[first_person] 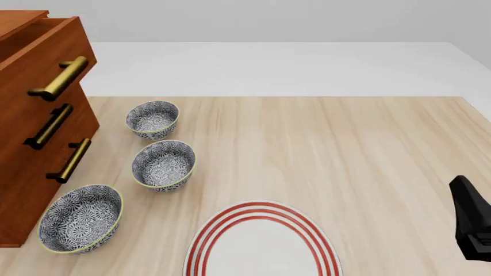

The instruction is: Open the top drawer of the cabinet.

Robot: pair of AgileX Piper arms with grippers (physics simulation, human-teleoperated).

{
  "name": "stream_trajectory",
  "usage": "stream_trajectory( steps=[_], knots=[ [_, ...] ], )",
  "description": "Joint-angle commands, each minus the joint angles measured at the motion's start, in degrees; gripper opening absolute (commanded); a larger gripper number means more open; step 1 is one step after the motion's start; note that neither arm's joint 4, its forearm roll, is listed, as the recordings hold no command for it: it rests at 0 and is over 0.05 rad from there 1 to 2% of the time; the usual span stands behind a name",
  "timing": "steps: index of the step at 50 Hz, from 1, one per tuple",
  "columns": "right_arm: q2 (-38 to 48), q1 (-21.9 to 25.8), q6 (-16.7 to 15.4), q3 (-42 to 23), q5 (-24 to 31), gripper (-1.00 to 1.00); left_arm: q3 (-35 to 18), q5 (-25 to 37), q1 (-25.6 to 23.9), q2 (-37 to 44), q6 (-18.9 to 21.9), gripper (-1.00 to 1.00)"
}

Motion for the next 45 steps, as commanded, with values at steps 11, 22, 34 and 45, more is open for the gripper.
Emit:
stream_trajectory(
  steps=[11, 22, 34, 45],
  knots=[
    [0.0, 0.0, 0.0, 0.0, 0.0, 1.0, -3.9, 7.9, 0.5, 5.9, -6.4, 1.0],
    [0.0, 0.0, 0.0, 0.0, 0.0, 1.0, -8.0, 10.5, 0.6, 10.1, -10.1, 1.0],
    [0.0, 0.0, 0.0, 0.0, 0.0, 1.0, -4.9, 9.0, -0.4, 12.7, -12.0, 1.0],
    [0.0, 0.0, 0.0, 0.0, 0.0, 1.0, -3.3, 7.3, 0.3, 15.1, -12.2, 1.0]
  ],
)
